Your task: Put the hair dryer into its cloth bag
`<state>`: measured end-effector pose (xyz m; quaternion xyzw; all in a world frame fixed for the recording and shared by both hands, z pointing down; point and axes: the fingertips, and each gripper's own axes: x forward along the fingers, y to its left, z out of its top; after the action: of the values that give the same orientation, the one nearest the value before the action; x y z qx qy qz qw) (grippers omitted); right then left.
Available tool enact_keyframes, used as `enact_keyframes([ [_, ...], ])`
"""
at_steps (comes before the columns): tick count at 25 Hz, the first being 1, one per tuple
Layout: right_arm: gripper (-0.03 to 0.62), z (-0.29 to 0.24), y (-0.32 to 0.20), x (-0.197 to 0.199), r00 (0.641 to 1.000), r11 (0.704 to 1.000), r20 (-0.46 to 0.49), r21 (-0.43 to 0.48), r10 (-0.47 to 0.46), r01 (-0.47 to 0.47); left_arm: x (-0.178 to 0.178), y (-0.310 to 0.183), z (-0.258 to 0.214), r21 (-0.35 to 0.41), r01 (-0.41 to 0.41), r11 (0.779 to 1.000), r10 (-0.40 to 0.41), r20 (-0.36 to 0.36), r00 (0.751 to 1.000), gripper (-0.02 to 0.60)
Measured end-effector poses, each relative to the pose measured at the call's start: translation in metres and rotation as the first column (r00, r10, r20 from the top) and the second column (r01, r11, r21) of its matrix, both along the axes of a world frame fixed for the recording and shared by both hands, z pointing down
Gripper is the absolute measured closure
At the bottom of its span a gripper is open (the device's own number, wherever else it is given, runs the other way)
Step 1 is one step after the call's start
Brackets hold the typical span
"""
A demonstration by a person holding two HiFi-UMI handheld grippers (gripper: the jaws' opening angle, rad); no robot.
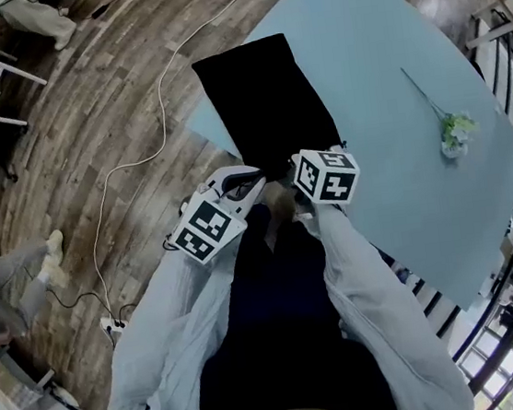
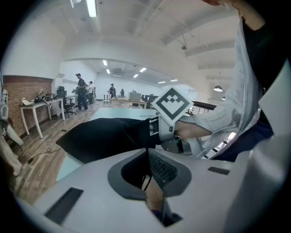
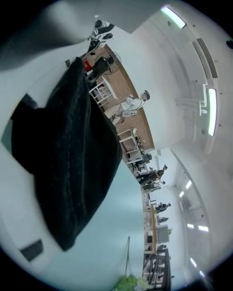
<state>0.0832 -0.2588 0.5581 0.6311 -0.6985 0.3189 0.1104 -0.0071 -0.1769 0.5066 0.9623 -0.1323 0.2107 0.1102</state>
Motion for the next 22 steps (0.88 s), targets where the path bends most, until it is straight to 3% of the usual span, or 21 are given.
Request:
enact_keyframes([
  [4,0.227,0.000,0.036,0.016,0.996,0.996,-0.035,-0.042,-0.083,0.082,0.001,0.002,0.011,0.012,0.061,0.998,-0.062,0.063,0.996,0.555],
  [7,0.241,0.006,0.063,0.031,0.990,0.989,-0.063,-0.080,-0.126,0.121,-0.004,-0.001,0.017,0.040,0.149,0.988,-0.152,0.108,0.982,0.554],
  [10,0.247,0.010,0.086,0.044,0.976,0.980,-0.110,-0.097,-0.187,0.176,-0.012,-0.004,0.019,0.050,0.257,0.965,-0.261,0.119,0.958,0.554],
  [15,0.247,0.006,0.106,0.073,0.936,0.962,-0.226,-0.121,-0.268,0.246,-0.018,-0.004,0.016,-0.004,0.379,0.925,-0.377,0.099,0.921,0.549],
  [16,0.247,0.004,0.106,0.076,0.918,0.954,-0.263,-0.125,-0.297,0.273,-0.018,-0.003,0.015,-0.011,0.390,0.921,-0.388,0.099,0.917,0.521],
  [18,0.251,0.005,0.103,0.074,0.846,0.916,-0.352,-0.156,-0.401,0.370,-0.021,0.001,0.023,-0.016,0.397,0.918,-0.392,0.121,0.912,0.335],
  [22,0.319,0.026,0.086,0.068,0.661,0.813,-0.476,-0.278,-0.580,0.512,-0.026,0.005,0.059,0.044,0.374,0.927,-0.372,0.258,0.892,0.313],
])
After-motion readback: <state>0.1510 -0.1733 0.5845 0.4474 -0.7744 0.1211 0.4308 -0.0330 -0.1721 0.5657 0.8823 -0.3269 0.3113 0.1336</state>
